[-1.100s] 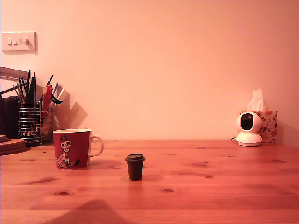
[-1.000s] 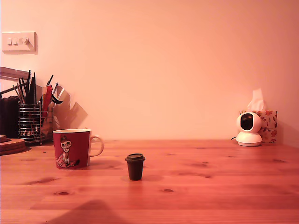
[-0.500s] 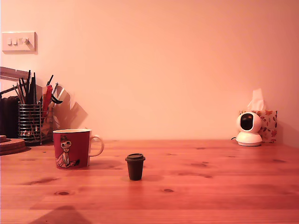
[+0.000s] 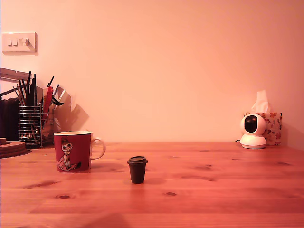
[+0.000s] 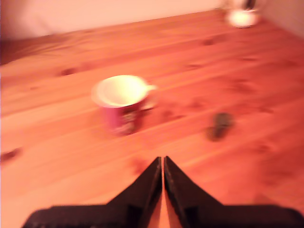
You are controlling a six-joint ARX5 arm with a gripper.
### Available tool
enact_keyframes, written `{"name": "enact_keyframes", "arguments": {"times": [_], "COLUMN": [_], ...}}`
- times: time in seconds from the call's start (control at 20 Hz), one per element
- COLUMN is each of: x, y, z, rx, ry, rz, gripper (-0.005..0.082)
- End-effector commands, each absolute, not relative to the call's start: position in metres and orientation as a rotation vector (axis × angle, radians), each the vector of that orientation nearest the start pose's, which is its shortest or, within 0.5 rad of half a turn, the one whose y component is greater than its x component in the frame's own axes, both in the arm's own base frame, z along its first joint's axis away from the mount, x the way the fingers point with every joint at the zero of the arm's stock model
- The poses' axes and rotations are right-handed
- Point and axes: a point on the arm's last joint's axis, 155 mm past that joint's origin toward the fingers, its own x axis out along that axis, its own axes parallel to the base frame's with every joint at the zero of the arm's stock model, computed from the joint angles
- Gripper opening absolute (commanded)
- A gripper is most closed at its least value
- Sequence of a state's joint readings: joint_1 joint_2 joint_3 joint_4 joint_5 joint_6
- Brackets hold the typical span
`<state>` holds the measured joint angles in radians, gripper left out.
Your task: Pick up the coffee capsules on the table and drop them inside the coffee cup
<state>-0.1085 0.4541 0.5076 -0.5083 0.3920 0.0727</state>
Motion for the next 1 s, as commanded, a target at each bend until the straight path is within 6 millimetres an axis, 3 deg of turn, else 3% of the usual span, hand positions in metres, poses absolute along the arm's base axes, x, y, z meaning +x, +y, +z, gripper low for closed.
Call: {"name": "enact_keyframes", "arguments": {"times": [0.0, 0.5, 0.95], "x": [0.225, 0.207, 0.192], "y": [-0.106, -0.128, -0.145], "z": [0.184, 0.182, 0.156], "rx": [0.019, 0.067, 0.090], "ry": [0.437, 0.428, 0.533], "rz": [-0.581, -0.747, -0.911], "gripper": [-0.0021, -0.0021, -0.0009]}}
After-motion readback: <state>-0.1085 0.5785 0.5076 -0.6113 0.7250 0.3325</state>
